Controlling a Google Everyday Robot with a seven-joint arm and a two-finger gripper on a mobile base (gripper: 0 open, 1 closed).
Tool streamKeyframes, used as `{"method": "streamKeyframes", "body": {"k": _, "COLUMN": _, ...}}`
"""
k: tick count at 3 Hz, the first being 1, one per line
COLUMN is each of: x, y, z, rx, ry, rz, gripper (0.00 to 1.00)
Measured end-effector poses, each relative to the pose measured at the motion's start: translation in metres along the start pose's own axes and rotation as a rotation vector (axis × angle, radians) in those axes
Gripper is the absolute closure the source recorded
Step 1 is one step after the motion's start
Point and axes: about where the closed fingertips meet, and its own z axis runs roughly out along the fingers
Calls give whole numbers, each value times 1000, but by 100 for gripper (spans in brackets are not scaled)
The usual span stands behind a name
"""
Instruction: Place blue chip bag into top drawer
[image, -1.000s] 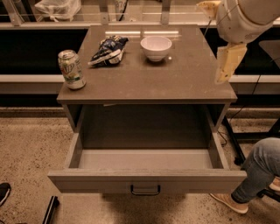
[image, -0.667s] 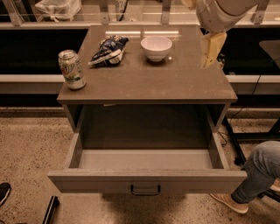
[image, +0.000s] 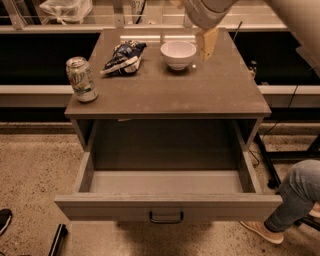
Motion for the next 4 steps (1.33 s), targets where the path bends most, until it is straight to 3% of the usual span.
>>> {"method": "streamKeyframes", "body": {"k": 1, "x": -11, "y": -15, "z": 51, "rx": 4, "ry": -70, "rz": -29, "gripper": 0}}
{"method": "streamKeyframes", "body": {"k": 2, "x": -33, "y": -15, "z": 101, "rx": 15, "ry": -155, "rz": -37, "gripper": 0}}
{"method": "streamKeyframes", "body": {"k": 3, "x": -57, "y": -23, "z": 123, "rx": 54, "ry": -248, "rz": -9, "gripper": 0}}
{"method": "streamKeyframes", "body": {"k": 4, "x": -81, "y": -41, "z": 141, "rx": 89, "ry": -296, "rz": -12, "gripper": 0}}
